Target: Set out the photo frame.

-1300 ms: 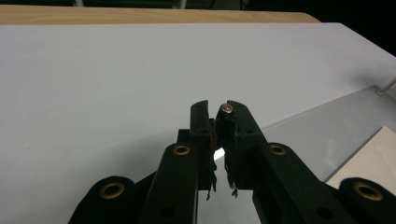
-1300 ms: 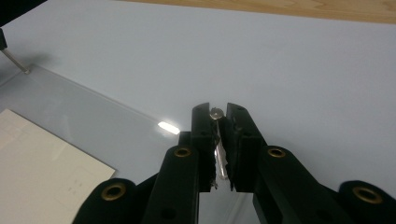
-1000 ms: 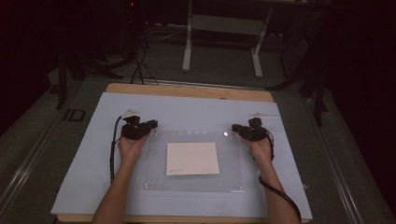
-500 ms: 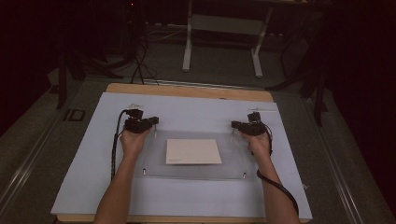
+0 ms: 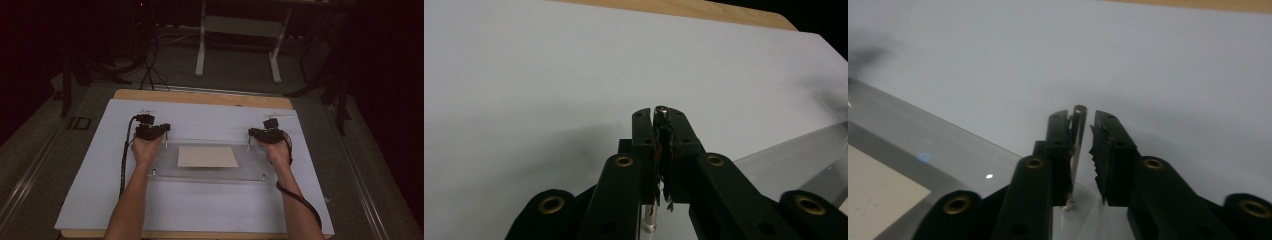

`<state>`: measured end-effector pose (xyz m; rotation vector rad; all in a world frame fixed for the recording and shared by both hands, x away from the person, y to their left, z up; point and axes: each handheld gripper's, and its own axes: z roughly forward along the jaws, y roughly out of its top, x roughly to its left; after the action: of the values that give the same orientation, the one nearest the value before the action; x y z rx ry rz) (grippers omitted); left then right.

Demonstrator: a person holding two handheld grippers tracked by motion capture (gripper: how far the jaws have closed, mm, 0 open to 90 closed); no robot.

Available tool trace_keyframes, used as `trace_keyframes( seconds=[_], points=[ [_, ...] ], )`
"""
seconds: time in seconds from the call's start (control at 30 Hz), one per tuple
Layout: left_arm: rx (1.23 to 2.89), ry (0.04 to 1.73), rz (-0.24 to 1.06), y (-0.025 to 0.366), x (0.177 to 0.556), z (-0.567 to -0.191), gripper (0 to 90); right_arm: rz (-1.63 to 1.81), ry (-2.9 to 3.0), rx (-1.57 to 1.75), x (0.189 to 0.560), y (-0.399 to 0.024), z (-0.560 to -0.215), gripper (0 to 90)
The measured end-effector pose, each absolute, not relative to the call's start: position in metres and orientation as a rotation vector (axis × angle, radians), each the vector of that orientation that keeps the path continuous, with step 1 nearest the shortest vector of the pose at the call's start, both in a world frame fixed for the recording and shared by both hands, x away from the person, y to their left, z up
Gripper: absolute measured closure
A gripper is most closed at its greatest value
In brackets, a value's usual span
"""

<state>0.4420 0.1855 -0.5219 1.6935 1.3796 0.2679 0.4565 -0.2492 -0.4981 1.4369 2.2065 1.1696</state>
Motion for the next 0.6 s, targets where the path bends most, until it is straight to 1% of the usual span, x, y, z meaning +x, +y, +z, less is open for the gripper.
trace_keyframes(
  seconds=[0.03,0.1,0.23,0.37,0.47,0.6],
  points=[
    [1.700,1.386,0.267,0.185,0.443,-0.521,85.5,1.158,2.202,1.425,0.454,-0.250,-0.495,73.2],
    [1.702,1.396,0.256,0.185,0.444,-0.521,85.5,1.150,2.193,1.412,0.451,-0.251,-0.492,72.9],
    [1.700,1.401,0.250,0.185,0.445,-0.520,85.4,1.170,2.203,1.337,0.434,-0.252,-0.477,70.8],
    [1.703,1.412,0.241,0.185,0.446,-0.520,85.4,1.188,2.223,1.266,0.415,-0.250,-0.466,70.7],
    [1.704,1.414,0.237,0.185,0.447,-0.520,85.3,1.193,2.235,1.244,0.408,-0.250,-0.462,70.9],
    [1.703,1.414,0.235,0.185,0.447,-0.520,85.3,1.249,2.269,1.189,0.388,-0.246,-0.445,71.9]
  ],
)
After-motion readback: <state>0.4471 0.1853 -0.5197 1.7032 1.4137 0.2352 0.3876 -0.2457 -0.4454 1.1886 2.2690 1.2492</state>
